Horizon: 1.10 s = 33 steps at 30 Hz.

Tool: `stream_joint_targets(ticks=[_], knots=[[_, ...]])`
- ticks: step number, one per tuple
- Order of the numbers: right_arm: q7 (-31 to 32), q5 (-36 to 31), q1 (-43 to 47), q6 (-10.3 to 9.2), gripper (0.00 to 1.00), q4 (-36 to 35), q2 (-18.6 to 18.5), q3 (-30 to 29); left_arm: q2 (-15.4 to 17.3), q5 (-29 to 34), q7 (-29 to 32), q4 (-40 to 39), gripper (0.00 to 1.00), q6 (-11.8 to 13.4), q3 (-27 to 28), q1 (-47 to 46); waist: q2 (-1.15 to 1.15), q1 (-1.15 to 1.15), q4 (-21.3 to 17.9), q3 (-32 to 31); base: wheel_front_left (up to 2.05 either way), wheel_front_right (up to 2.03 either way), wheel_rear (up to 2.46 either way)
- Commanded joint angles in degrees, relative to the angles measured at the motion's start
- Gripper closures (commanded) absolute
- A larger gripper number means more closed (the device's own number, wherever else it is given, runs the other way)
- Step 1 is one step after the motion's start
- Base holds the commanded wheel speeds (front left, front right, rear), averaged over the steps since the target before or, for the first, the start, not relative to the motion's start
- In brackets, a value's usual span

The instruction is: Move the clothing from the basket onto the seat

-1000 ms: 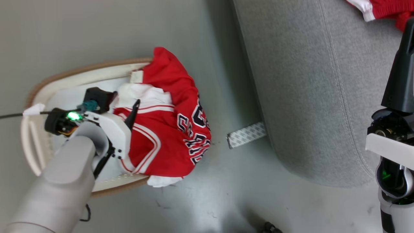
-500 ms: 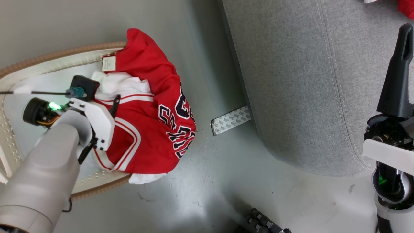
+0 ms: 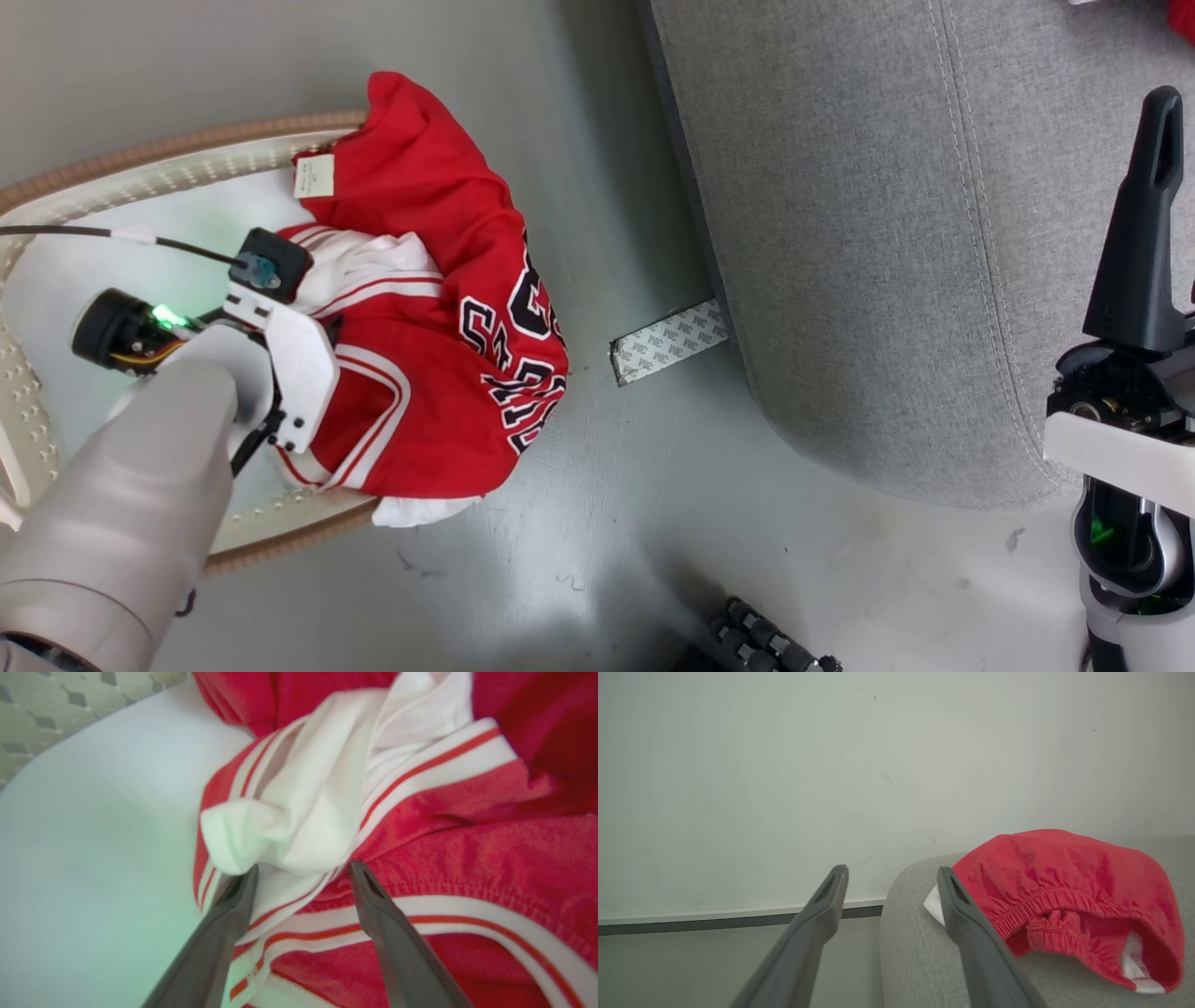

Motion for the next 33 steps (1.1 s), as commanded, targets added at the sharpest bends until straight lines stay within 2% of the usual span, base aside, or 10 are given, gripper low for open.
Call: stream_joint_targets(ticks=[1, 2, 3, 4, 15, 26, 33], knots=[[0.03, -0.41, 0.86, -0.13, 0.0, -0.12, 0.2, -0.2, 0.54, -1.28, -0.21, 0.02, 0.0, 0.09, -0.15, -0.07, 0.0, 0.0, 0.0, 0.01, 0.0, 0.0, 0.0], [0.03, -0.4, 0.92, -0.13, 0.0, -0.15, 0.2, -0.27, 0.58, -1.58, -0.7, -0.27, 0.2, 0.09, -0.4, -0.23, 0.0, 0.0, 0.01, 0.05, 0.0, 0.0, 0.0], [0.03, -0.44, 0.99, -0.13, 0.0, -0.16, 0.2, -0.3, 0.61, -1.75, -1.0, -0.52, 0.65, 0.09, -0.94, -0.26, 0.0, 0.0, 0.0, 0.08, 0.0, 0.0, 0.0], [0.03, -0.55, 1.03, -0.13, 0.0, -0.15, 0.2, -0.33, 0.64, -2.18, -1.34, -0.89, 1.0, 0.09, -1.54, -0.24, 0.0, 0.0, 0.0, 0.1, 0.0, 0.0, 0.0], [0.02, -0.5, -1.64, -0.13, 0.0, 1.76, 0.18, 1.34, 1.92, -8.87, -7.11, -3.32, 1.0, 0.09, -4.59, 1.08, 0.0, 0.0, -0.98, -3.1, 0.0, 0.0, 0.0], [0.02, -7.41, 0.76, -0.13, 0.0, 3.89, 0.1, -2.34, -5.83, -15.7, -14.36, -9.98, 1.0, 0.07, -9.73, 6.11, 0.0, 0.0, 6.82, -17.98, 0.0, 0.0, 0.0], [0.03, -10.57, 4.41, -0.13, 0.0, 5.41, -0.27, -4.34, -9.21, -19.84, -17.24, -14.96, 1.0, 0.09, -12.61, 9.18, 0.0, 0.0, 11.74, -28.68, 0.0, 0.0, 0.0]])
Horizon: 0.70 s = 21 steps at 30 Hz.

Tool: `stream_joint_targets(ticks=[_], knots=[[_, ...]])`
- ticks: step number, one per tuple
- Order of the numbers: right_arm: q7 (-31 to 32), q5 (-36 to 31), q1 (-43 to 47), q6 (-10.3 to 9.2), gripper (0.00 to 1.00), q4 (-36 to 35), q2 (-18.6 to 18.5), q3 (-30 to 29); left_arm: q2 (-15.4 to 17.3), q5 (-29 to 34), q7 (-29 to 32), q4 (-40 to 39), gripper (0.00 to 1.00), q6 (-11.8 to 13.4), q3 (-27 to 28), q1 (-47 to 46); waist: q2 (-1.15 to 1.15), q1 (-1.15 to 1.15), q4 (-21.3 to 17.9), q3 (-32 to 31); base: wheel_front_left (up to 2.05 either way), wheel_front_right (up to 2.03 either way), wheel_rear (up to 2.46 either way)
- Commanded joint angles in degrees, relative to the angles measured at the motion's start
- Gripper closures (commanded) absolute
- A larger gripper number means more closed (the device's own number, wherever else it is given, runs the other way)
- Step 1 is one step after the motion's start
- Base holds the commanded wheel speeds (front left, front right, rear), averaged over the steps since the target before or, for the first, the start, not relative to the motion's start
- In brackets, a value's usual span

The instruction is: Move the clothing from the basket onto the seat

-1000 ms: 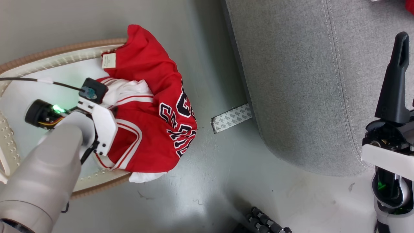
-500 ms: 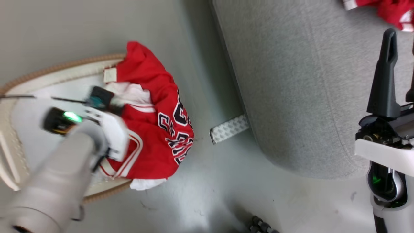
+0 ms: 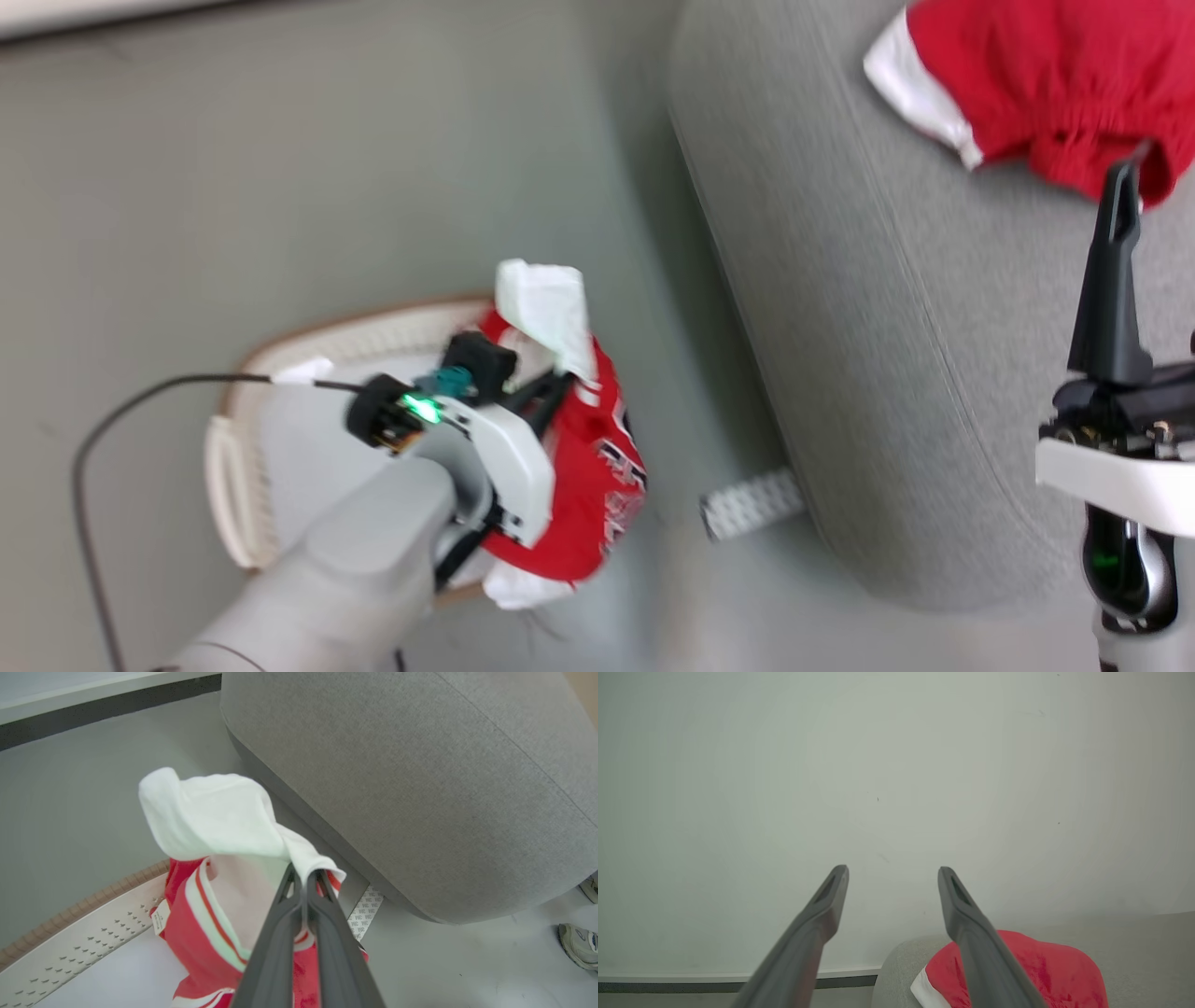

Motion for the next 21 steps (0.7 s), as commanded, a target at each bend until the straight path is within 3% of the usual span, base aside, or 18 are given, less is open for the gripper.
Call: stream_joint_targets(ticks=[1, 12, 21], knots=[[0.02, -0.43, 1.95, -0.13, 0.0, 0.73, -0.75, -0.57, -0.86, -1.26, -0.59, -1.47, 1.0, 0.09, -0.52, 1.56, 0.0, 0.01, 5.56, -8.77, 0.0, 0.0, 0.0], [0.03, 1.43, 9.5, -0.13, 0.0, 4.23, -4.4, -1.82, -2.29, -2.12, -0.83, -11.6, 1.0, 0.09, 4.47, 5.17, 0.0, 0.01, 11.17, -22.09, 0.0, 0.0, 0.0], [0.03, 2.88, 13.85, -0.13, 0.0, 6.66, -5.67, -0.18, -3.28, -0.38, -0.85, -17.87, 1.0, 0.09, 9.83, 4.86, 0.0, 0.01, 14.36, -28.75, 0.0, 0.0, 0.0]])
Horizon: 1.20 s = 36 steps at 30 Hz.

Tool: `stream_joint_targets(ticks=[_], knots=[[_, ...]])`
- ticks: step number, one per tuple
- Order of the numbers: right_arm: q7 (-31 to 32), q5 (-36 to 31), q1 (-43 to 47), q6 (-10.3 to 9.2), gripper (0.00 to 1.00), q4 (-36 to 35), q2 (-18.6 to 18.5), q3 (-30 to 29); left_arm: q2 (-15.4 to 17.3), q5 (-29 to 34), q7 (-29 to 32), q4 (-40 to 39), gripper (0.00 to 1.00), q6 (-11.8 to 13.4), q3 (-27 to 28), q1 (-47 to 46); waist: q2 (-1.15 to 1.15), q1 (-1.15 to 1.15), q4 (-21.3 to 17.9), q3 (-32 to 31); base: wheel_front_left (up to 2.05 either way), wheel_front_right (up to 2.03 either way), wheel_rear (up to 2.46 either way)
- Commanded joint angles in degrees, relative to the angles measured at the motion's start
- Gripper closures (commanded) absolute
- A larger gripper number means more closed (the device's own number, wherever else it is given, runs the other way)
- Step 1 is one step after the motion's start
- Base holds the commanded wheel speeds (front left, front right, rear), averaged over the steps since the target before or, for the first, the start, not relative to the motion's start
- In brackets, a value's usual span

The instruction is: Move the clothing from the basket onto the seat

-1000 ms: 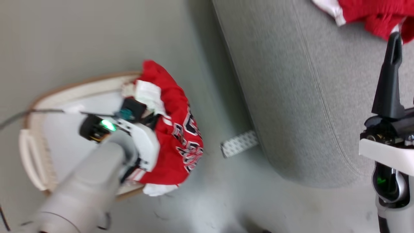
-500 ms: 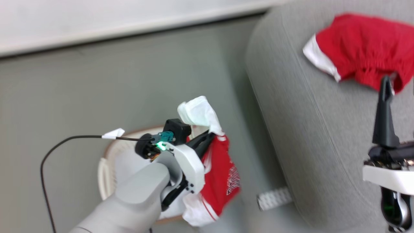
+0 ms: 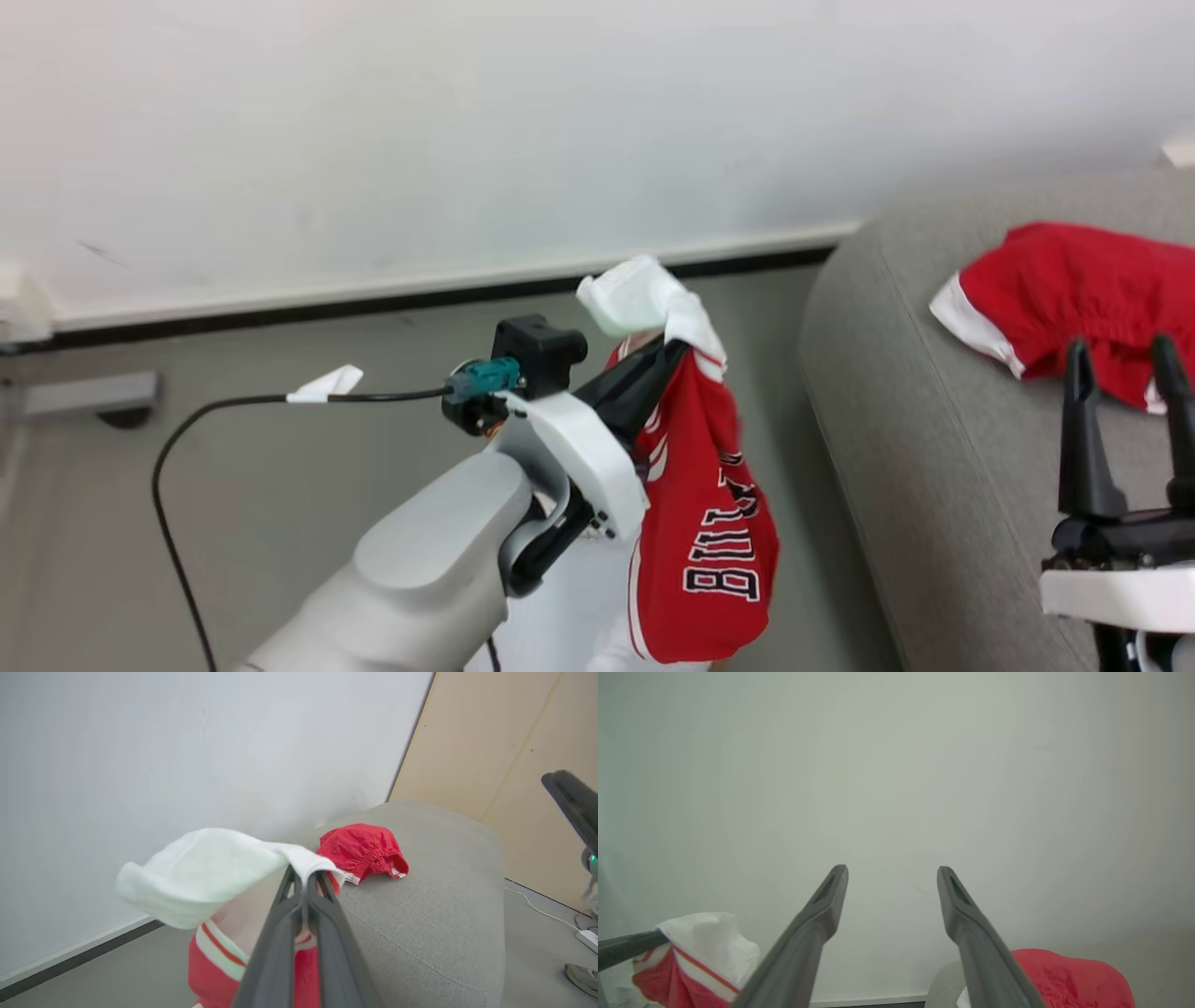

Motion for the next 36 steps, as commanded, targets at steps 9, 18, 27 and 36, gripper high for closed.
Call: stream_joint_targets(ticks=[9, 18, 27, 36], knots=[[0.03, 2.12, 2.09, -0.13, 0.0, 2.34, -0.71, 3.36, -0.46, 1.57, -0.02, -3.87, 1.0, 0.09, 5.93, -4.02, 0.0, 0.02, 3.49, -4.43, 0.0, 0.0, 0.0], [0.03, 2.36, 1.73, -0.13, 0.0, 3.53, -0.76, 5.58, -0.48, 1.36, -0.02, -4.27, 1.0, 0.09, 8.3, -4.95, 0.0, 0.02, 4.1, -4.55, 0.0, 0.0, 0.0], [0.03, 2.65, 0.78, -0.13, 0.0, 4.42, -1.73, 7.19, -0.66, 2.13, -0.02, -4.05, 1.0, 0.09, 8.99, -4.36, 0.0, 0.02, 4.36, -4.52, 0.0, 0.0, 0.0], [0.18, 3.69, -3.81, -0.13, 0.0, 9.34, -4.81, 18.83, -1.68, 1.58, -0.01, -4.72, 1.0, 0.09, 8.04, -3.58, 0.0, 0.02, 5.65, -4.74, 0.0, 0.0, 0.0]])
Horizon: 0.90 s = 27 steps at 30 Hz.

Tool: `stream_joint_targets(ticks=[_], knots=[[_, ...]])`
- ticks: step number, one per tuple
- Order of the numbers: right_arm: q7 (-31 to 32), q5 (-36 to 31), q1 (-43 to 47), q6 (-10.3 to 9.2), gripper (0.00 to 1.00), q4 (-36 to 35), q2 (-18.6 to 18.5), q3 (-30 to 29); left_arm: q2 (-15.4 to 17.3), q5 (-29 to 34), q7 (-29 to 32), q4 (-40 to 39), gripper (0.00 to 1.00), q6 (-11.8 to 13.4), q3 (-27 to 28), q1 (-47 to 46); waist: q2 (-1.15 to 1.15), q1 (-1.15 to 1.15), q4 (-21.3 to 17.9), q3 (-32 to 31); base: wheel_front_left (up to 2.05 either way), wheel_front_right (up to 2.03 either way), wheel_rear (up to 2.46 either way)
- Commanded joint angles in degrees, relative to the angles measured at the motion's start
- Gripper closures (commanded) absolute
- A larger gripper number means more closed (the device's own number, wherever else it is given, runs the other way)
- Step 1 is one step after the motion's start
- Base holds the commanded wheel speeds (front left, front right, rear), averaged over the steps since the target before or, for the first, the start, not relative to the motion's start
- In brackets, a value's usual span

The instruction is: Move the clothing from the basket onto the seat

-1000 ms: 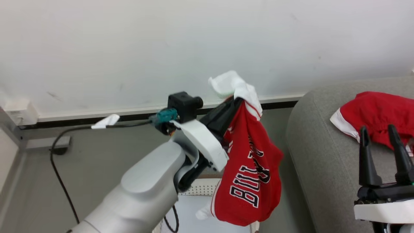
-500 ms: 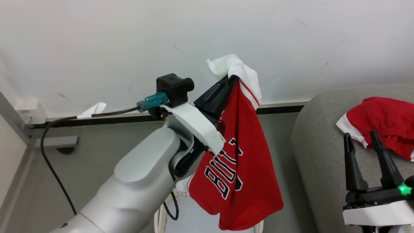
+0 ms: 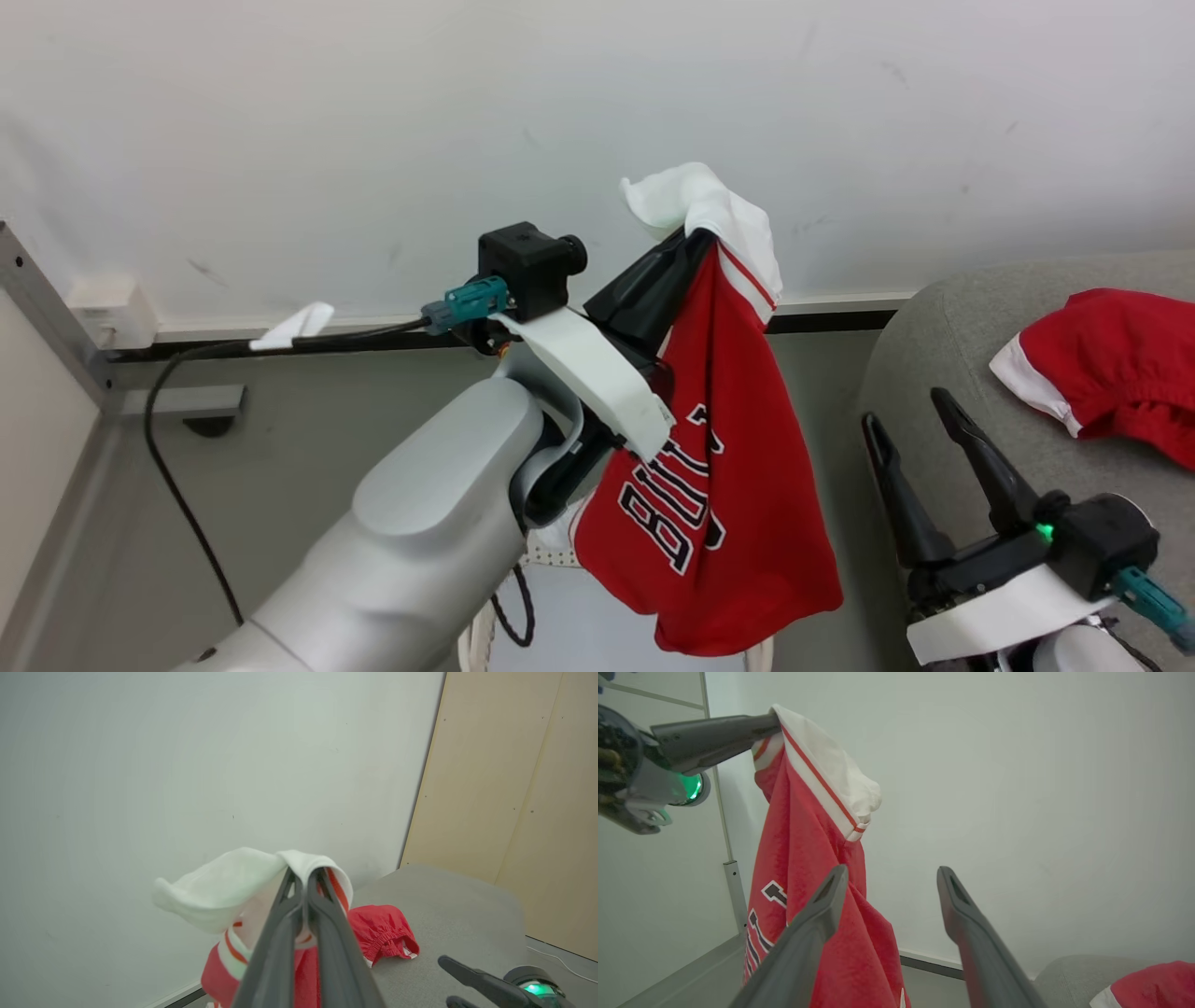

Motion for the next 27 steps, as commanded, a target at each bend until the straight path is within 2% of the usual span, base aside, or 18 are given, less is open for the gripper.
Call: stream_joint_targets(ticks=[1, 10, 16, 20, 27], knots=[[0.23, 0.35, -1.04, -0.13, 0.0, 0.56, -0.52, 0.67, -0.02, -0.34, -0.02, -0.27, 1.0, 0.09, -0.05, 0.49, 0.0, 0.0, 0.41, -0.12, 0.0, 0.0, 0.0], [2.01, 5.18, -11.19, -0.13, 0.0, 9.44, -3.27, 12.77, -1.29, -1.39, -0.01, -1.39, 1.0, 0.09, -3.84, 1.09, 0.0, 0.0, 4.57, -0.86, 0.0, 0.0, 0.0], [7.18, 12.19, -16.44, -0.13, 0.0, 16.46, -5.16, 23.33, -2.11, -2.48, -0.01, -1.7, 1.0, 0.09, -6.69, 0.5, 0.0, 0.0, 8.38, -1.34, 0.0, 0.0, 0.0], [8.28, 17.09, -18.44, -0.13, 0.0, 20.14, -5.96, 28.86, -2.55, -3.24, -0.01, -2.01, 1.0, 0.09, -8.38, 0.0, 0.0, 0.0, 10.73, -1.49, 0.0, 0.0, 0.0], [5.96, 24.03, -21.26, -0.13, 0.0, 27.69, -3.82, 34.71, -2.98, -4.54, -0.02, -3.18, 1.0, 0.09, -10.82, -0.84, 0.0, 0.0, 14.11, -1.54, 0.0, 0.0, 0.0]])
